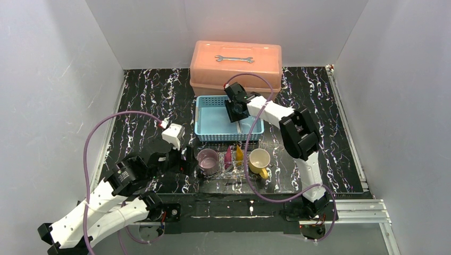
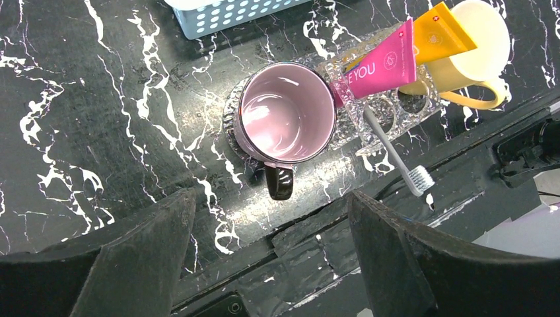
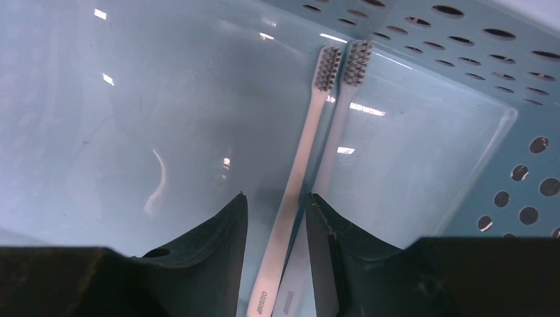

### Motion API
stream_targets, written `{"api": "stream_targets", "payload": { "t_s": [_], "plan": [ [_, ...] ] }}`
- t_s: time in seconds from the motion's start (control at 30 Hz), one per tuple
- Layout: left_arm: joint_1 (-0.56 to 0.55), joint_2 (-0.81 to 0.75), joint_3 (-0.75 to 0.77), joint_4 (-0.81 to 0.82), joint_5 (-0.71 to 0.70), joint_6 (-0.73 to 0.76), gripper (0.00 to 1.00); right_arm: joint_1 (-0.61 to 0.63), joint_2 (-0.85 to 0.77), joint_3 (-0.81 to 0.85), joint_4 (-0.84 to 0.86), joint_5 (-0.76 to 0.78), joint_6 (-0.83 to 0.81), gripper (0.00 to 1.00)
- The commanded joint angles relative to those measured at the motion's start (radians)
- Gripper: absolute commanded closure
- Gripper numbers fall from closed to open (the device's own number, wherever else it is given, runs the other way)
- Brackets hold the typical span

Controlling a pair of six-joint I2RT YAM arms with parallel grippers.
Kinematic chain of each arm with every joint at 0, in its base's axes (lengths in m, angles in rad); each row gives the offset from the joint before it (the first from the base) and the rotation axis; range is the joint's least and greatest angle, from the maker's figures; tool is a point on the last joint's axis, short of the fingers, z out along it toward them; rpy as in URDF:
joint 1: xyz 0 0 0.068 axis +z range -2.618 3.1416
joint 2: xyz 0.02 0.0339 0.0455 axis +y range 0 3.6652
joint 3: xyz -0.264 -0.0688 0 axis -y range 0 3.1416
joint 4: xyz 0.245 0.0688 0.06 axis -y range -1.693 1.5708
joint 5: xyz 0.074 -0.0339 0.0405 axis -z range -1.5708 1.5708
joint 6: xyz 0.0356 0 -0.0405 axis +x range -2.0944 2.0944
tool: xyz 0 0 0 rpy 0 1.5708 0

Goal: Prepare toiletry sets of a toothbrush and toothpaste on the tray

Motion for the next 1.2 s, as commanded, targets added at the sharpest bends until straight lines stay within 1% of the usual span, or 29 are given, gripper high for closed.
{"api": "stream_targets", "payload": {
  "t_s": [0.0, 0.53, 0.63, 0.73, 0.97, 1.07, 1.1, 1.17],
  "plan": [
    [0.007, 0.002, -0.014, -0.023, -0.008, 0.021, 0.16, -0.009, 0.018, 0.052, -0.006, -0.02, -0.011, 0.55],
    [0.007, -0.005, -0.018, -0.023, -0.023, 0.032, 0.15, -0.019, 0.069, 0.045, -0.011, -0.024, -0.01, 0.55],
    [0.007, -0.002, -0.018, -0.023, -0.023, 0.034, 0.15, -0.02, 0.074, 0.039, -0.018, -0.024, -0.012, 0.6],
    [0.008, 0.0, -0.018, -0.024, -0.023, 0.034, 0.15, -0.019, 0.079, 0.03, -0.022, -0.022, -0.014, 0.67],
    [0.01, 0.009, -0.018, -0.024, -0.025, 0.035, 0.15, -0.019, 0.089, 0.023, -0.038, -0.031, -0.019, 0.86],
    [0.013, 0.011, -0.018, -0.024, -0.022, 0.035, 0.15, -0.019, 0.086, 0.024, -0.046, -0.033, -0.02, 0.96],
    [0.014, 0.013, -0.018, -0.024, -0.022, 0.036, 0.15, -0.019, 0.083, 0.026, -0.048, -0.035, -0.02, 0.99],
    [0.016, 0.016, -0.016, -0.024, -0.022, 0.037, 0.15, -0.019, 0.073, 0.029, -0.052, -0.036, -0.02, 0.99]
  ]
}}
